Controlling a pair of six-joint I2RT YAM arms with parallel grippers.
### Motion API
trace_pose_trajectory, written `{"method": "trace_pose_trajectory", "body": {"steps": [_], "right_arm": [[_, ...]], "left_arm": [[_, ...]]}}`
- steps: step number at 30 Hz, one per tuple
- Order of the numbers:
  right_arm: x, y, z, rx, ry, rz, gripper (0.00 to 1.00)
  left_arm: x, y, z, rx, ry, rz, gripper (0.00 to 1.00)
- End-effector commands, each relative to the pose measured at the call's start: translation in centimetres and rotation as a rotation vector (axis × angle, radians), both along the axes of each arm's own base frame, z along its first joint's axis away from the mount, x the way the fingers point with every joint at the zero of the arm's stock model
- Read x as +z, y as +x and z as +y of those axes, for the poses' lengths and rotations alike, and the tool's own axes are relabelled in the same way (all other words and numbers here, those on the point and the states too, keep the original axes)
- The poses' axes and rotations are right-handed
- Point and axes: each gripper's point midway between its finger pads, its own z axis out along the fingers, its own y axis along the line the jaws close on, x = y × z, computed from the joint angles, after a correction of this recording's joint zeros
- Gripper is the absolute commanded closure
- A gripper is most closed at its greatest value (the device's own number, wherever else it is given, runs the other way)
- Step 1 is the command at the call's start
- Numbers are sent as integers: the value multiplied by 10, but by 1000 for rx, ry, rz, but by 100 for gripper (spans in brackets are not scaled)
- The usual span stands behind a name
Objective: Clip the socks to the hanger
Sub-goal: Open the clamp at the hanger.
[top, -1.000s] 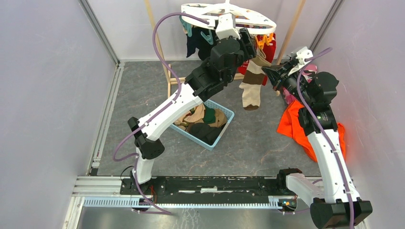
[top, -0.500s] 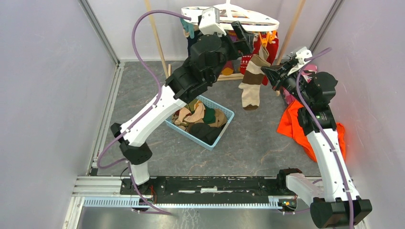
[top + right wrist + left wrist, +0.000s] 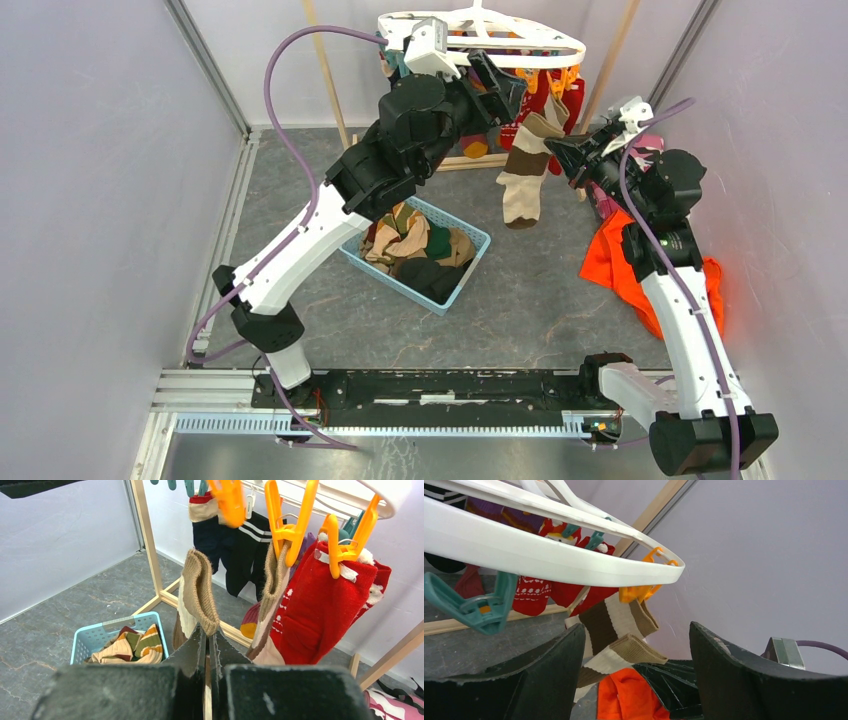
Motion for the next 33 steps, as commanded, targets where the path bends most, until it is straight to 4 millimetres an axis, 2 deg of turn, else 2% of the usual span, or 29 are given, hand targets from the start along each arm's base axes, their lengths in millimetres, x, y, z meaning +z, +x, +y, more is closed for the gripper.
{"method": "trace_pose_trajectory", "body": {"steps": [1,4,15,33], "right_arm": [[11,-2,3,21,18,-40,100],[10,-2,3,20,17,-37,100],[9,0,2,11,18,-35,100],[6,4,0,-1,20,-34,100]], "left_arm": [[2,0,-3,-9,-24,13,19],[-5,7,-6,26,20,8,20],[-7,18,-20,95,106,-58,20],[3,35,-36,144,80,-138,23]]}}
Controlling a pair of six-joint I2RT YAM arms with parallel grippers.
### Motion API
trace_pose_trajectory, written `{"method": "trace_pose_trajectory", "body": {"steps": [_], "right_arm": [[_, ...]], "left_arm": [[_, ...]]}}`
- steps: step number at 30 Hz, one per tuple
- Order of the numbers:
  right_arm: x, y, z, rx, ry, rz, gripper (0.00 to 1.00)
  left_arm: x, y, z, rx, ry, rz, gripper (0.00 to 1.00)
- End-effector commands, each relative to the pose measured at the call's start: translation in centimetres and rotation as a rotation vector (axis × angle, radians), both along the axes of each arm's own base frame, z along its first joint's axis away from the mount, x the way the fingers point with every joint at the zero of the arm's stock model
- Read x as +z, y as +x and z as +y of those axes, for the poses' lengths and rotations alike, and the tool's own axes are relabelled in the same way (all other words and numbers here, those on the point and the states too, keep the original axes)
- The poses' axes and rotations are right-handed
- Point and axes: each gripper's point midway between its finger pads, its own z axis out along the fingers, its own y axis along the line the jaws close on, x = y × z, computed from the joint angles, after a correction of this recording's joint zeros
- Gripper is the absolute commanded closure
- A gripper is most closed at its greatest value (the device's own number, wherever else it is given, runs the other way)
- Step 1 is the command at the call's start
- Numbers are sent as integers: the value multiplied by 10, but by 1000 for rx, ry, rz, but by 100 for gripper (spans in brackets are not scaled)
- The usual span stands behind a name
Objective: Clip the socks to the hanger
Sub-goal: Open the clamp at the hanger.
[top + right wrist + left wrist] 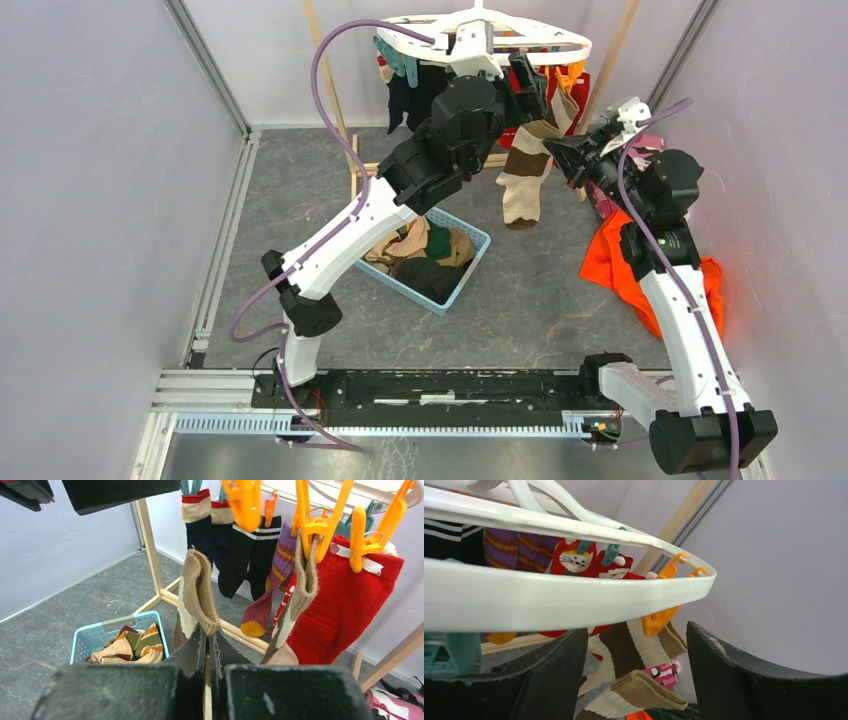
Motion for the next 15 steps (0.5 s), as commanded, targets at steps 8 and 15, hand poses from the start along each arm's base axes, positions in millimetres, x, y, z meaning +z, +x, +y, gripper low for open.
{"method": "trace_pose_trajectory", "body": {"steps": [8,15], "right_arm": [[10,2,0,-3,19,-42,100],[10,3,0,-1,21,-37,100]], "left_arm": [[24,4,-5,16,-48,-75,23],[24,7,-9,20,-62,-85,24]]}}
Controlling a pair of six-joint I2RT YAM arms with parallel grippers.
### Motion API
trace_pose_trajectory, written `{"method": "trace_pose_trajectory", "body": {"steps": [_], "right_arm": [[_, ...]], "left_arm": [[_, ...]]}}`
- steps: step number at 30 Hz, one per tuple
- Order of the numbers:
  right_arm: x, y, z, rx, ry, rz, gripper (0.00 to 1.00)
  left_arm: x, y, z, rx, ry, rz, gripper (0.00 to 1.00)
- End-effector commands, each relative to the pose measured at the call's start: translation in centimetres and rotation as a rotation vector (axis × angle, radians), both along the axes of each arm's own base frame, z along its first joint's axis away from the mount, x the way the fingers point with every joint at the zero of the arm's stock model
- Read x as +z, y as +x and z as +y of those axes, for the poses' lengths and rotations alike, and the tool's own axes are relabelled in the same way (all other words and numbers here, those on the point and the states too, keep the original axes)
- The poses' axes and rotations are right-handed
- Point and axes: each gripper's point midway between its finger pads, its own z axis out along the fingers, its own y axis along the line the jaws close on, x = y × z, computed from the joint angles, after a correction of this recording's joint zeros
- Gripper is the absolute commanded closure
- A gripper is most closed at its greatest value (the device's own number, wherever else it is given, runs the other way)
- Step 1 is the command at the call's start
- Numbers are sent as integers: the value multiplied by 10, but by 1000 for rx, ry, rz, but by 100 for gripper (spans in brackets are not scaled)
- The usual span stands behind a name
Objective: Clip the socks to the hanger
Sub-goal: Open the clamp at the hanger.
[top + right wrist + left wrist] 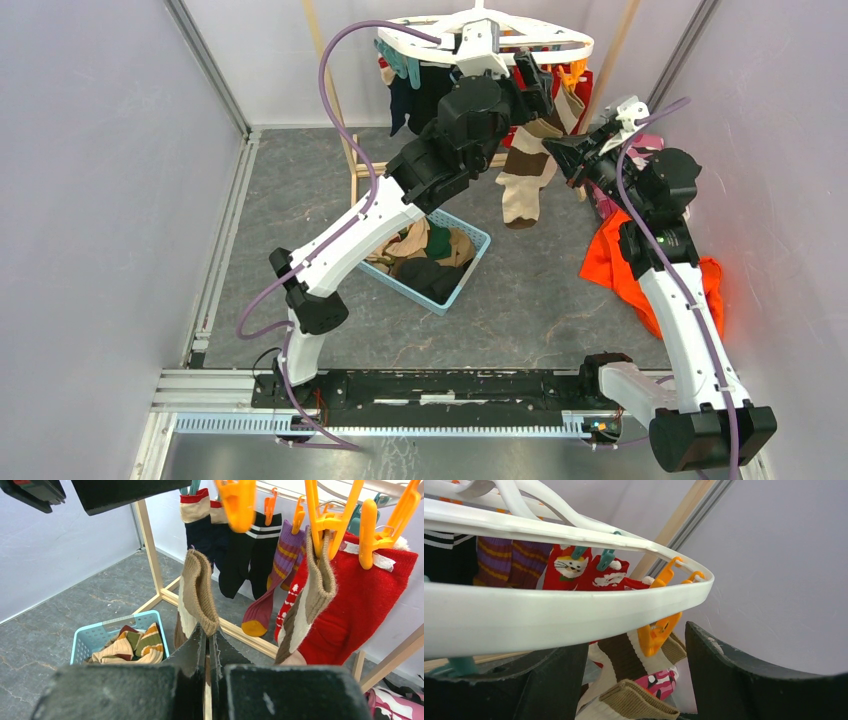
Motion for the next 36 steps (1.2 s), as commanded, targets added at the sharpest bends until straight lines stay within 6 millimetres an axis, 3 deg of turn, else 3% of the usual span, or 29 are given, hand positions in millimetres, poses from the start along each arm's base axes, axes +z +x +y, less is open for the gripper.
{"method": "trace_pose_trajectory", "body": {"steps": [1,36], "right_arm": [[13,0,0,0,18,-46,100],[13,-4,0,0,29,-45,100]], "left_arm": [[26,-1,1,16,-55,-65,25],[20,13,-8,111,-77,-99,30]]}}
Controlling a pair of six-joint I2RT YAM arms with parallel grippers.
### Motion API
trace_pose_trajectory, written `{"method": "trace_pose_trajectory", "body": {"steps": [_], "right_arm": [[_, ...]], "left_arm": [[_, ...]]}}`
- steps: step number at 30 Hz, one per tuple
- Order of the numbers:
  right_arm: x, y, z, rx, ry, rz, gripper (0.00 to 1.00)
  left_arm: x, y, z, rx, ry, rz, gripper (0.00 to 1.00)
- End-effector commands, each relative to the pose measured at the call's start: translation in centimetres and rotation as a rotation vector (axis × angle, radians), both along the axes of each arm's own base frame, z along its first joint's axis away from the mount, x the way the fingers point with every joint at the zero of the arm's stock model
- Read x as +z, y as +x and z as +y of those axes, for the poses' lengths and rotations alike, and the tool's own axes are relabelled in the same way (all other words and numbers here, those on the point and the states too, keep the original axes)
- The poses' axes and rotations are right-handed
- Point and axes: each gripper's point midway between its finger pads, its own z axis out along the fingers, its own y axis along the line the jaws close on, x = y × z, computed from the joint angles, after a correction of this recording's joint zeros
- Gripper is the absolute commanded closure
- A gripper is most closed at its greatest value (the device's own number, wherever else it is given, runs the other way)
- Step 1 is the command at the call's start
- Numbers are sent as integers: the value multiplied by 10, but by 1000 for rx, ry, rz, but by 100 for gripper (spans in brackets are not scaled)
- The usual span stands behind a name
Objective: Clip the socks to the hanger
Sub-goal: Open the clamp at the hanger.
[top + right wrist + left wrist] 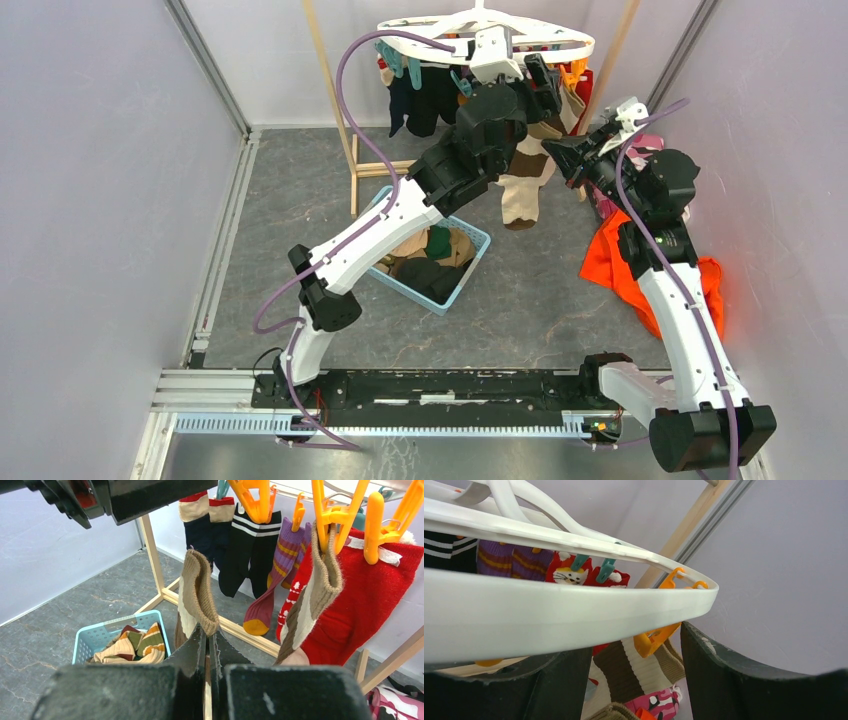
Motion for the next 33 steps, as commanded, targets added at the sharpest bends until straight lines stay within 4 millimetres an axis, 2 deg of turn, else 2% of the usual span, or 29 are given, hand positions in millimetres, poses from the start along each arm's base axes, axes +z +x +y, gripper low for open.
{"method": "trace_pose_trajectory", "body": {"steps": [1,13,27,31,33], "right_arm": [[16,-4,-1,-3,18,-56,100],[16,-6,-1,-5,19,-58,100],[14,-5,-1,-5,24,-53,100],[14,-5,-1,-6,26,-52,100],[14,-5,-1,-6,25,-52,100]], "left_arm": [[25,0,7,39,-52,-59,30],[21,8,0,60,-67,-76,32],[29,19,9,89,-99,-102,34],[29,19,8,84,-105,-99,44],[29,19,8,82,-105,-100,46]]}}
